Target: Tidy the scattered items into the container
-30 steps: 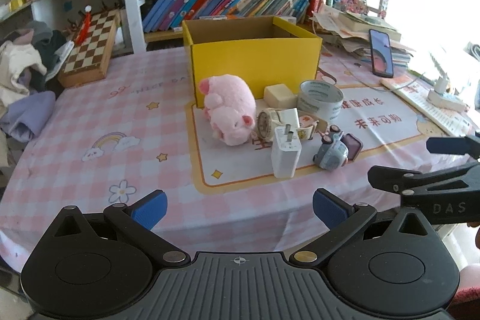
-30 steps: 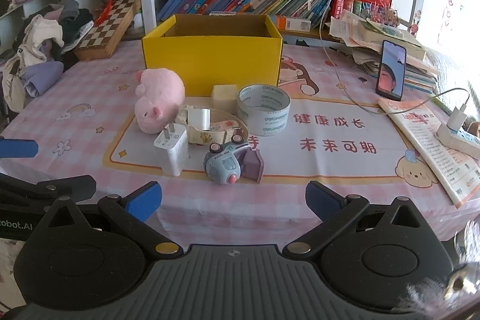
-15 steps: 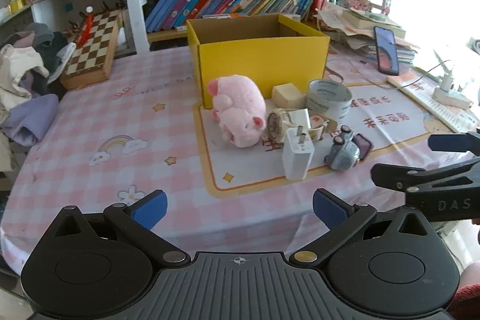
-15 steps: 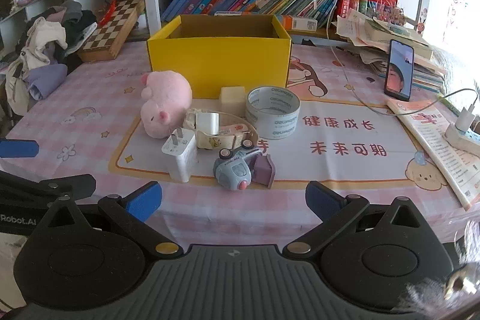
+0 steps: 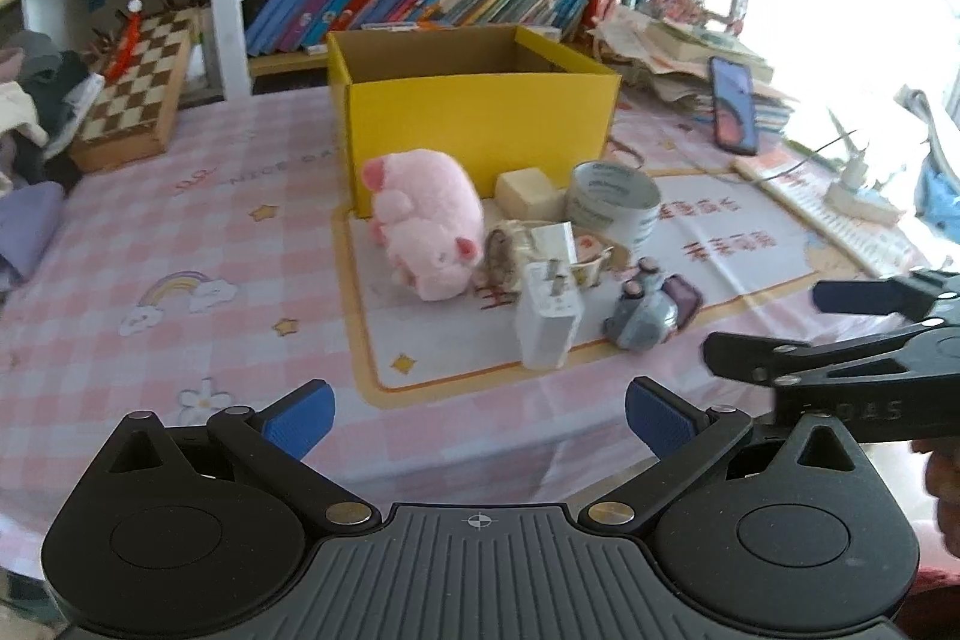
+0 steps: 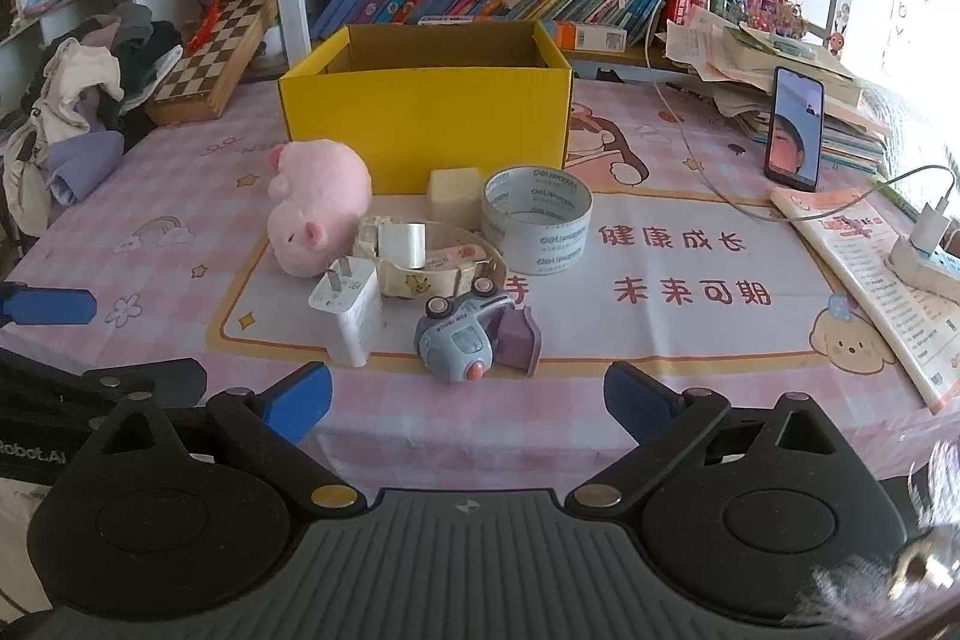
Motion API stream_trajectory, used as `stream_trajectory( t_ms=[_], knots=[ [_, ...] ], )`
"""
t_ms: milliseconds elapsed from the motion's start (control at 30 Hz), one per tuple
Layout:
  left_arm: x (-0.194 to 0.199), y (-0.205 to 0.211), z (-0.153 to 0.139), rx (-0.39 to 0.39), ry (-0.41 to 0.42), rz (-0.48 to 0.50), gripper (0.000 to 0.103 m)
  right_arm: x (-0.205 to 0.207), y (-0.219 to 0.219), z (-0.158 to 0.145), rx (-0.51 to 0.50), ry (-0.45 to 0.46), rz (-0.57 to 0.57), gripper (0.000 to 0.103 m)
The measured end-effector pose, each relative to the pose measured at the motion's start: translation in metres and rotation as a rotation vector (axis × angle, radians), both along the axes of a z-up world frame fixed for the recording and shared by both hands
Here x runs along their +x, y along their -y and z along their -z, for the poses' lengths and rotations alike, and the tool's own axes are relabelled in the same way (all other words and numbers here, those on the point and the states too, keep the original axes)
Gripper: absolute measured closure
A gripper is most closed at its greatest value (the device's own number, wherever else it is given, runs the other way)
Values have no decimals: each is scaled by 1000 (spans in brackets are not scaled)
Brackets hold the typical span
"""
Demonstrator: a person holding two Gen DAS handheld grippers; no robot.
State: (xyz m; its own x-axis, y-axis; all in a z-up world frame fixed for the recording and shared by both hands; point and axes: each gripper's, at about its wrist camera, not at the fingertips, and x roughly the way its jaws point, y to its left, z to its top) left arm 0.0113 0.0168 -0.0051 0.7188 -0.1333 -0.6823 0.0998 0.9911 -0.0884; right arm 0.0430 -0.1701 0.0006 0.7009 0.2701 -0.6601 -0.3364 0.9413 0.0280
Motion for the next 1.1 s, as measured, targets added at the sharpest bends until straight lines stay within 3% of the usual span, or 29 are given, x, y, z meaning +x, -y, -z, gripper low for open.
stream_trajectory(
  t_ms=[333,767,1100],
  knots=[
    [11,6,3,-15,10,19,3,17,1,11,-15,-55,-9,18],
    [44,8,19,-49,-61,56,24,62,-2,26,-1,-150,-22,28],
    [70,30,40,66,-97,173,37,100,-9,36,51,-257,-41,34]
  ],
)
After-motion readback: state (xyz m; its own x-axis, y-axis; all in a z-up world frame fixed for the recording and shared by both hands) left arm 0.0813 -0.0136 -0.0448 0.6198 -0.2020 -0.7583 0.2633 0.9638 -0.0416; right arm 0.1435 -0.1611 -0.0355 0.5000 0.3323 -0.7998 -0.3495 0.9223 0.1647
